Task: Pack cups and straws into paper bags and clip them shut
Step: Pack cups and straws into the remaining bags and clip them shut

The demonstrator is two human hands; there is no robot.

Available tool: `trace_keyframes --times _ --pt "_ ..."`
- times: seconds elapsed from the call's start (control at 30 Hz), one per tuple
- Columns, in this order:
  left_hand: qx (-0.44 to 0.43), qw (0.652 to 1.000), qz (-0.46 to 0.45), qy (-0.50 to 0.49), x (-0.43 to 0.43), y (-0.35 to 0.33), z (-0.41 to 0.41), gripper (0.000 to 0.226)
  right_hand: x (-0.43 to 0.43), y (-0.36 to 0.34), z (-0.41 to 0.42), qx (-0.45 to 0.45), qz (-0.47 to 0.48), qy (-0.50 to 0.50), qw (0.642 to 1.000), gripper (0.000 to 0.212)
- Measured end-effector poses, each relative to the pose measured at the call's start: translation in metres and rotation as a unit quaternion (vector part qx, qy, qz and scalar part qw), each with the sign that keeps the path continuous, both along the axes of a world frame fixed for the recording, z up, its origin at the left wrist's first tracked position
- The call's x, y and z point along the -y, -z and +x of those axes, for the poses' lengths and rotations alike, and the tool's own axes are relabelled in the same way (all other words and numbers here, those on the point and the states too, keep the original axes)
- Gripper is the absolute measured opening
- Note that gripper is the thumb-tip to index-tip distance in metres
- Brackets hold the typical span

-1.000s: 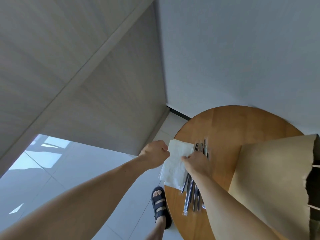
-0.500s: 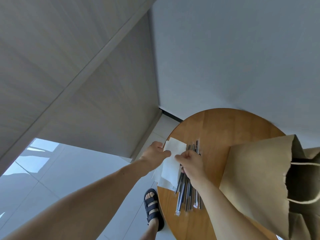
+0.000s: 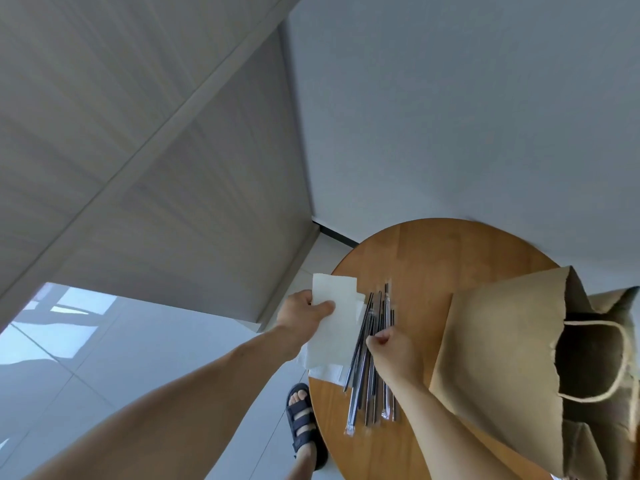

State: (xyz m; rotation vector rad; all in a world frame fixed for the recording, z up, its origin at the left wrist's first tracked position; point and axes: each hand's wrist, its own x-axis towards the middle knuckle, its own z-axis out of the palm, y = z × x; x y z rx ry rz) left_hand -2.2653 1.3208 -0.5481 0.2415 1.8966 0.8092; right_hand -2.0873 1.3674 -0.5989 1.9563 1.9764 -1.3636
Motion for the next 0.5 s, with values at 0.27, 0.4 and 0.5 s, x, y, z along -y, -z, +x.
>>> trace_keyframes --times 0.27,0.4,0.5 --pt "-0.023 1.0 -0.004 0.001 0.005 0.003 -0.001 0.006 0.004 0.02 -0.004 0.111 -0.044 -0.064 0.991 0.044" --pt "-0.019 1.0 -0.004 0.003 0.002 0.002 0.005 0.006 0.002 0.018 0.005 0.082 -0.056 -0.045 0.994 0.049" --pt "-0.019 1.0 -0.001 0.014 -0.002 -0.005 0.008 0.005 0.0 0.016 0.012 0.049 -0.039 -0.011 0.998 0.048"
